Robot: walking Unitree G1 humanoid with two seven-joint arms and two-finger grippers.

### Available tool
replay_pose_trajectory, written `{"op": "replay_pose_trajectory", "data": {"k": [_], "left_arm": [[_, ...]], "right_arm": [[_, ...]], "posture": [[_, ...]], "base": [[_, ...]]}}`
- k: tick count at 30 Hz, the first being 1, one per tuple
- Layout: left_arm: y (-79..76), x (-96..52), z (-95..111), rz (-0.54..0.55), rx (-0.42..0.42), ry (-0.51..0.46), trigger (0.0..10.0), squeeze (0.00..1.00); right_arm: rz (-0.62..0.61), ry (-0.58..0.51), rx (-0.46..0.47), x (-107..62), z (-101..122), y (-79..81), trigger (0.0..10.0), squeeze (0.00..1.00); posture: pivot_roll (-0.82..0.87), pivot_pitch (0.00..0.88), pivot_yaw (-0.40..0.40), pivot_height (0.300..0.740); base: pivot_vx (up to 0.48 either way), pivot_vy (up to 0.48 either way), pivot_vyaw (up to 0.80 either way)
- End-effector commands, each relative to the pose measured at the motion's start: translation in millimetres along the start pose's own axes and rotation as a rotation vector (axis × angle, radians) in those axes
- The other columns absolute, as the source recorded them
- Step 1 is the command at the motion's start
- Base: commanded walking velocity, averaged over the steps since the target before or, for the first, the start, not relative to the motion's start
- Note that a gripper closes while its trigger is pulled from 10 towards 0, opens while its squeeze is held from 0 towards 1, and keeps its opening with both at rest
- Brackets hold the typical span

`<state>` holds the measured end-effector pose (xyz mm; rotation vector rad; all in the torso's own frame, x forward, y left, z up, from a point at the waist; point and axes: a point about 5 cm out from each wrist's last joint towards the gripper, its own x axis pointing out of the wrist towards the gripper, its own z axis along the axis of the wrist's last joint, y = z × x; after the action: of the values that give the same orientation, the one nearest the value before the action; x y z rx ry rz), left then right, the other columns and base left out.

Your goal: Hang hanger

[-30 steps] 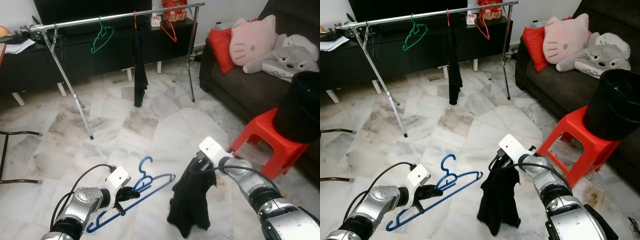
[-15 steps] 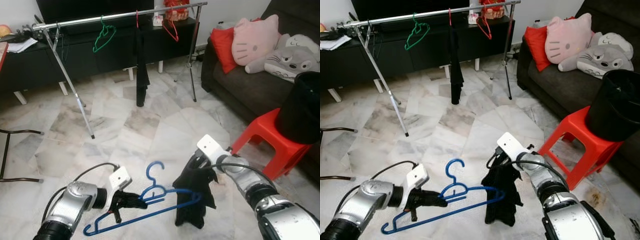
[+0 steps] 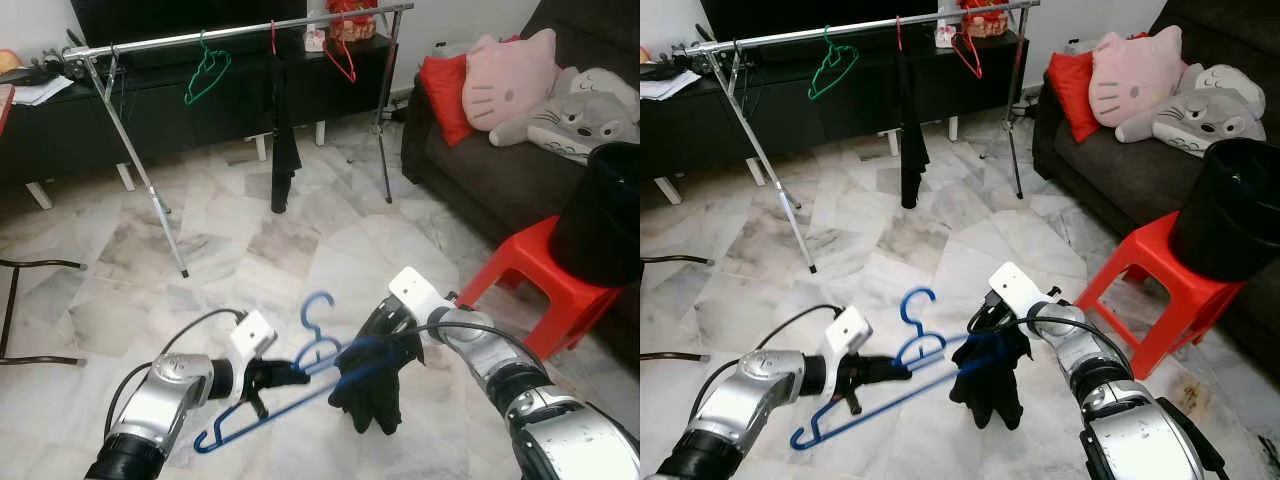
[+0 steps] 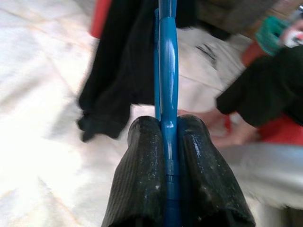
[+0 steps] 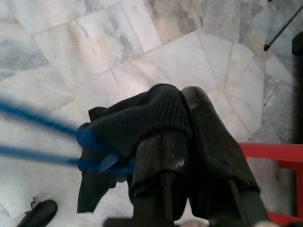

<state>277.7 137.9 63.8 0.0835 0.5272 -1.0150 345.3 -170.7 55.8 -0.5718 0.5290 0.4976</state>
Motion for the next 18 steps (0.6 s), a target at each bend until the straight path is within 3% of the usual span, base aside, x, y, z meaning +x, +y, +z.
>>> {"op": "replay_pose_trajectory", "data": {"k": [1,11,18], "left_arm": [[4.9,-0.9,6,0.05,0.012,-0.028,10.0,0.0],[8.7,-1.8,7,0.099,0.029,-0.028,10.0,0.0],[18.2,-2.2,7,0.225,0.056,-0.037,10.0,0.0]], "right_arm": [[-0.005,-0.034,0.007,-0.8,5,-2.6,10.0,0.0],[-0.01,-0.034,0.009,-1.6,4,-3.5,10.0,0.0],[-0.057,-0.019,0.027,-2.6,4,-8.9,10.0,0.0]], "posture": [[-0.06,0.0,-0.019,0.74],[-0.06,0.0,-0.019,0.74],[-0.06,0.0,-0.021,0.74]], "base": [[0.0,0.0,0.0],[0.0,0.0,0.0],[0.0,0.0,0.0]]}}
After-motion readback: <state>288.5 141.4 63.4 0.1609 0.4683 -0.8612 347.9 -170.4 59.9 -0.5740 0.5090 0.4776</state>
